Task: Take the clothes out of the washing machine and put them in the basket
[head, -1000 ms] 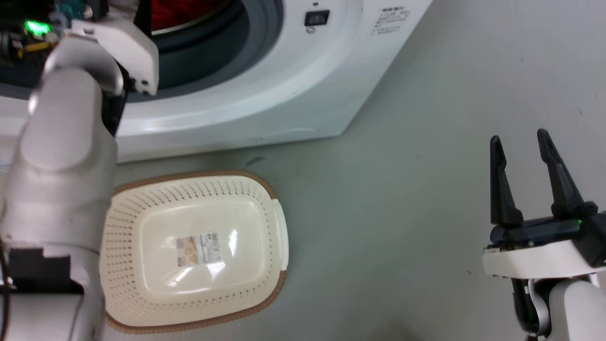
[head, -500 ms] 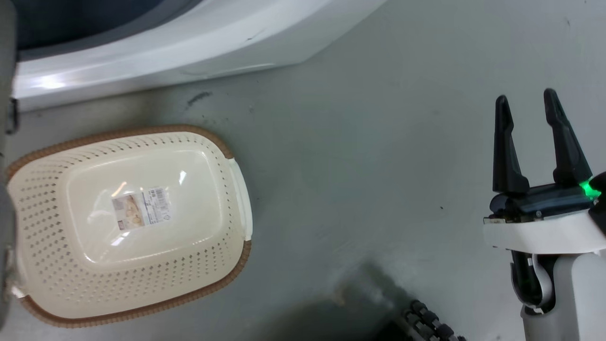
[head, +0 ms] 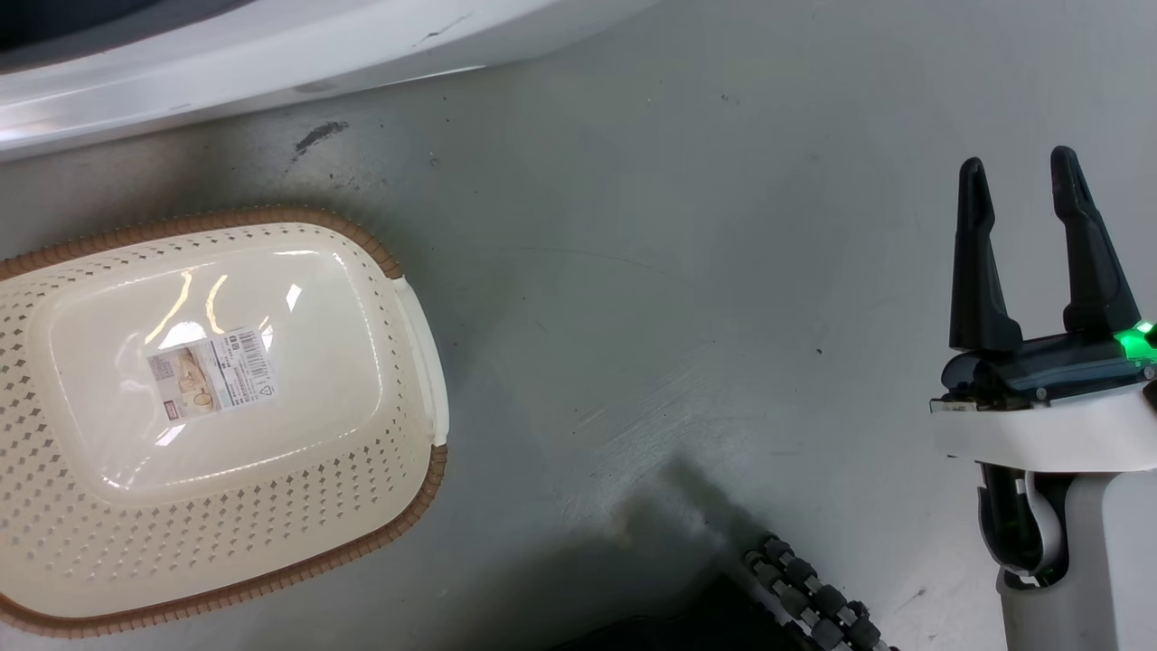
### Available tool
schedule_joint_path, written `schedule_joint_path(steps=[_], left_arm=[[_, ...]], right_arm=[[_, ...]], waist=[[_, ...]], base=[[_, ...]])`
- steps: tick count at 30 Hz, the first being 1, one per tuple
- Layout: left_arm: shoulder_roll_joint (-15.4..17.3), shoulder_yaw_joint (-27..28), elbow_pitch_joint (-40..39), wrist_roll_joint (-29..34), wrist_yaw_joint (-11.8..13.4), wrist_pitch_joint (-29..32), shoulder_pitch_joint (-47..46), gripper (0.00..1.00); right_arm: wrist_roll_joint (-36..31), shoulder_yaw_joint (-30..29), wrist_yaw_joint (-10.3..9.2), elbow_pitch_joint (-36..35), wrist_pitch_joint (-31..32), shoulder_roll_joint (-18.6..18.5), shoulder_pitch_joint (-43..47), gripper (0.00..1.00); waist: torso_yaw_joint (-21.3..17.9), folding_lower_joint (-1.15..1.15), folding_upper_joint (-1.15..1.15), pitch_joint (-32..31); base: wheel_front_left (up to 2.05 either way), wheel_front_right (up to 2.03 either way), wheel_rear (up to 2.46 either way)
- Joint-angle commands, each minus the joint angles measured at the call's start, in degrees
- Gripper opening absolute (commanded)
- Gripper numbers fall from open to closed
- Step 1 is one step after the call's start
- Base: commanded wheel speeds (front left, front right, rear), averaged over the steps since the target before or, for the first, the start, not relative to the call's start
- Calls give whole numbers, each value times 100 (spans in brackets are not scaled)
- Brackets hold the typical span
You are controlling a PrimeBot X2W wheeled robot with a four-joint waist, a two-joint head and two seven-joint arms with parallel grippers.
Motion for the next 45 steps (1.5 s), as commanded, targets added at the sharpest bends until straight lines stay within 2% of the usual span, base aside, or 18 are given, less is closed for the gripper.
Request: schedule_joint_path(steps=[1,4,5,6,12,19,20,21,30,41,45], left_arm=[[26,-89,21,-85,-12,54,71,100],[14,-185,-17,-186,-13,93,166,100],[0,-216,-19,-226,-13,134,212,47],[11,-242,-37,-246,-13,144,233,0],[61,-295,-179,-420,-12,-55,310,0],[24,-228,-287,-562,15,-719,595,0],[-6,-195,-297,-608,32,-1025,784,0],[-6,-195,-297,-608,32,-1025,784,0],[-331,-216,-280,-948,3,-2468,2067,0],[-585,-325,-489,-1204,-6,-3825,3372,0],[-661,-348,-709,-1261,16,-4114,3834,0]], right_arm=[[29,-15,-4,-21,-16,13,-113,100],[32,-10,-4,-32,-16,13,-99,100],[29,-5,-4,-31,-16,13,-97,100],[29,-3,-4,-29,-16,13,-96,100],[-11,-6,-4,-14,-16,13,-62,100],[-145,-38,-4,21,-16,12,40,100],[-203,-48,-4,23,-16,12,69,100],[-203,-48,-4,23,-16,12,69,100],[-605,-83,-4,130,-15,13,339,100],[-969,-23,-4,296,-15,9,842,100],[-1067,-21,-4,345,-16,10,1010,100]], waist=[[0,-1,0,11],[13,-1,0,7],[16,-1,0,0],[17,-1,0,-4],[28,-1,0,-94],[145,-1,0,-437],[210,-1,0,-597],[210,-1,0,-597],[655,-1,0,-1545],[1065,-1,0,-2550],[1183,-1,0,-2878]], base=[[0,0,0],[0,0,0],[0,0,0],[0,0,0],[0,0,0],[0,0,0],[0,0,0],[0,0,0],[0,0,0],[0,0,0],[0,0,0]])
